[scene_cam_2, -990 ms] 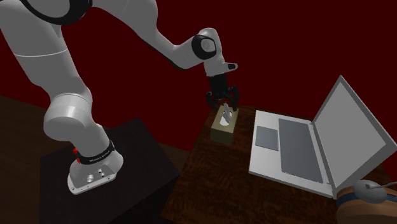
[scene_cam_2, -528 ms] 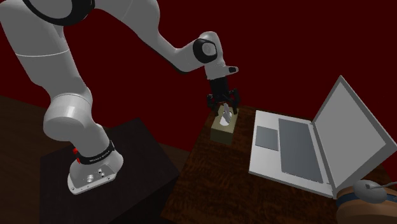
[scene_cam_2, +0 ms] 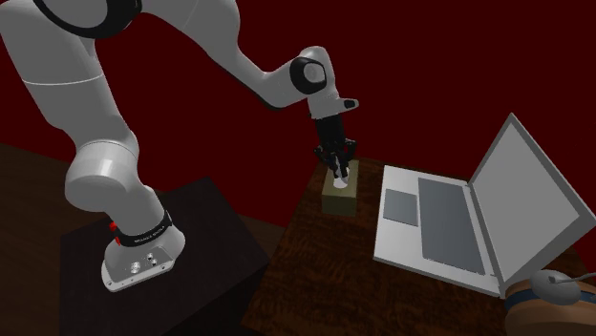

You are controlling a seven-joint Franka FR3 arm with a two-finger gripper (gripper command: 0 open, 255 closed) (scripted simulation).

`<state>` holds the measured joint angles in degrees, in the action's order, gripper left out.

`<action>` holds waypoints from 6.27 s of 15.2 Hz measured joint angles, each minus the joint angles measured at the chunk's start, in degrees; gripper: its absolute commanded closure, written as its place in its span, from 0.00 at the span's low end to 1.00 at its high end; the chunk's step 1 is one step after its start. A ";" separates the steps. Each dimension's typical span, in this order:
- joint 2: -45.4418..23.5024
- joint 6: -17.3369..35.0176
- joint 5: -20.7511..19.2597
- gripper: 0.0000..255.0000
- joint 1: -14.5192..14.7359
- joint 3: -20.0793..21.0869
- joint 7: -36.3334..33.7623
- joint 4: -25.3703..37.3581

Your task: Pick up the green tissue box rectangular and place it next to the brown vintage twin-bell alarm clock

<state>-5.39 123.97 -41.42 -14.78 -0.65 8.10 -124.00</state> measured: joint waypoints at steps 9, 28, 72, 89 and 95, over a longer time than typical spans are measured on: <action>1.59 -2.17 1.28 1.00 0.14 0.23 1.94 0.90; 7.43 -13.19 5.49 1.00 0.75 0.90 9.97 8.16; 8.67 -26.41 8.45 1.00 -4.58 -5.14 32.91 30.28; -2.23 -13.96 16.25 1.00 -17.12 -17.17 54.60 40.81; -4.55 -10.27 17.68 1.00 -19.15 -18.27 56.52 40.44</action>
<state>-9.94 113.69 -23.74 -33.94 -18.92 64.62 -83.56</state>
